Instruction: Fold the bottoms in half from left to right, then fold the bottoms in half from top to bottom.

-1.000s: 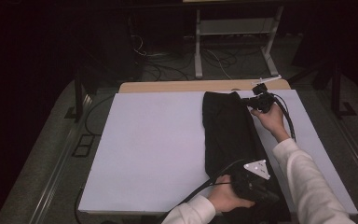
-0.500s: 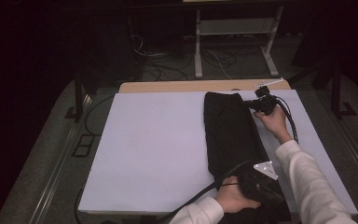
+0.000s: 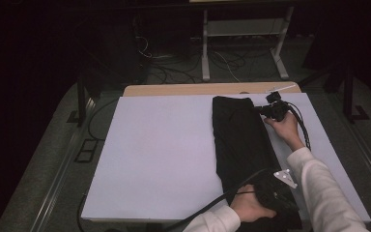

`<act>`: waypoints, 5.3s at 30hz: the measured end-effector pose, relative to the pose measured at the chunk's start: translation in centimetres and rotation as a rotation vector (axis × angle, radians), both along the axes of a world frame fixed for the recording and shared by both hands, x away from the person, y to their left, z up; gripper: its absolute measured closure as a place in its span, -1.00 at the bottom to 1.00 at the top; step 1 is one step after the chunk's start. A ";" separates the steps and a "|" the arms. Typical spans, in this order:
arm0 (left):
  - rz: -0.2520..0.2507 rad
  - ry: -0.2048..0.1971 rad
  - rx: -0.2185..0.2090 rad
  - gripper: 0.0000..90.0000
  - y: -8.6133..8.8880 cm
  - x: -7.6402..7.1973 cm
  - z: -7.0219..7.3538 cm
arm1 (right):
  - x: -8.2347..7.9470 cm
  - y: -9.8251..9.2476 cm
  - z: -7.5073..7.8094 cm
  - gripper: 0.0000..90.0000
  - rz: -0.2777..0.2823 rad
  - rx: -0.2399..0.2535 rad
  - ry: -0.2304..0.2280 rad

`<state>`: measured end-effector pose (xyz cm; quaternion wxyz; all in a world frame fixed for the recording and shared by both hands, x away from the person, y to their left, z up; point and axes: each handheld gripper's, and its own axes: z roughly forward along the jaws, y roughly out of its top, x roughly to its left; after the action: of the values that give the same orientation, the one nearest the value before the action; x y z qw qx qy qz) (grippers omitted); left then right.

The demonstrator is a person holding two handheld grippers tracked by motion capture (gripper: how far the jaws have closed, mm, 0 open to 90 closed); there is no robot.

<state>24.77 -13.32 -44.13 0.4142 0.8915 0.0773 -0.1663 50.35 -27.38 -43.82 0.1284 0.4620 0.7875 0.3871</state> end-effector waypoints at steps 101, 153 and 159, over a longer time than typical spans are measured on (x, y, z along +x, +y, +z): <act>0.440 -0.261 -0.113 -1.00 15.3 10.8 6.8 | -5.2 -1.2 1.9 -1.00 0.047 0.117 0.005; 0.727 -0.136 -0.106 -1.00 18.6 21.1 2.2 | -4.2 -2.2 0.9 -1.00 0.024 0.134 0.063; 0.748 -0.096 -0.086 -1.00 18.8 21.9 1.0 | -3.8 -2.6 0.7 -1.00 0.020 0.137 0.081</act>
<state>46.62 5.46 -43.15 0.4867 0.7902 0.3707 0.0354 46.50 -29.95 -43.08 0.0605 0.4770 0.7683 0.4225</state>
